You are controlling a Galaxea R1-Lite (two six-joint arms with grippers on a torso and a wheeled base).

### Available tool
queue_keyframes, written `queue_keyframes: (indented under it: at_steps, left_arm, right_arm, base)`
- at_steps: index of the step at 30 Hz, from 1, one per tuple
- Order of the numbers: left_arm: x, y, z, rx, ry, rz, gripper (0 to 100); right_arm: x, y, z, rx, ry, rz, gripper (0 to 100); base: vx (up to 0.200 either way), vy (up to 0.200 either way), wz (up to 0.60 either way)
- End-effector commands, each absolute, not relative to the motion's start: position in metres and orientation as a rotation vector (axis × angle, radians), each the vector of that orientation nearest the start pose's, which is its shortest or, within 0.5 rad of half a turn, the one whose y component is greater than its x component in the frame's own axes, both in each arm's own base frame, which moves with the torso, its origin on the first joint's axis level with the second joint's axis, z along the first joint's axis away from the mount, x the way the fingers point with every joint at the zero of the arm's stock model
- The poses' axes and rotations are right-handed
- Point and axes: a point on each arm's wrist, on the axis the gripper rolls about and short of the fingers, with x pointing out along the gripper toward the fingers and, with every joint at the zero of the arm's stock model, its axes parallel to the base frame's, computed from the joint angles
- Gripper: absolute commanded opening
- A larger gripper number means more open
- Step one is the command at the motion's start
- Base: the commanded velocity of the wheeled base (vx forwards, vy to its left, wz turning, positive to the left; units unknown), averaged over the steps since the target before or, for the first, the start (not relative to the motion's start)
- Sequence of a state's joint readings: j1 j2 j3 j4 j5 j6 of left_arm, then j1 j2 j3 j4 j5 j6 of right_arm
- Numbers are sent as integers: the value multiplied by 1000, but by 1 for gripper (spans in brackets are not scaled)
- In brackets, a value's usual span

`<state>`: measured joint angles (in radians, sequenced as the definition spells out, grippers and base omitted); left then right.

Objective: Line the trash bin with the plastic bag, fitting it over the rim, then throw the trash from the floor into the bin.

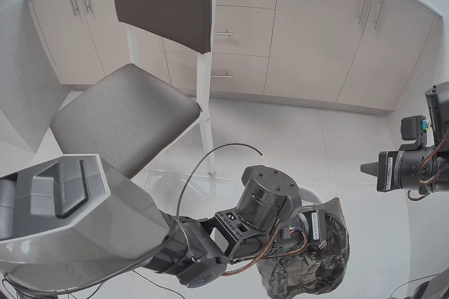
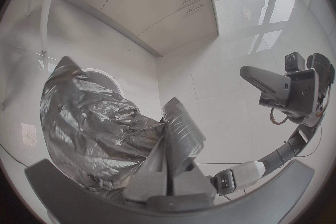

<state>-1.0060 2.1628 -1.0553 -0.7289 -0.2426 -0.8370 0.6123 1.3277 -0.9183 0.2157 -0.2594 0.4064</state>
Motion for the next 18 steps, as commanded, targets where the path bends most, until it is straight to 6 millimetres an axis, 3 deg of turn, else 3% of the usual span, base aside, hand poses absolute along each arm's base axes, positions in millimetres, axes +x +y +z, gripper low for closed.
queue_keyframes:
  at_steps: [1, 6, 12, 13, 18]
  left_arm:
    - [222, -350, 75, -561, 873, -963, 0]
    - [232, -350, 72, -572, 864, -948, 0]
    - [264, -350, 66, -605, 829, -897, 0]
    - [266, -350, 65, -608, 828, -891, 0]
    - [282, -345, 67, -631, 789, -843, 0]
  right_arm:
    - [174, 116, 223, 112, 654, 214, 0]
    - [171, 115, 222, 116, 659, 225, 0]
    - [144, 107, 207, 39, 684, 283, 0]
    - [142, 105, 203, 29, 693, 285, 100]
    - [121, 96, 171, -40, 790, 309, 100]
  base:
    - [0, 0, 0]
    - [0, 0, 0]
    - [0, 0, 0]
    - [0, 0, 0]
    - [0, 0, 0]
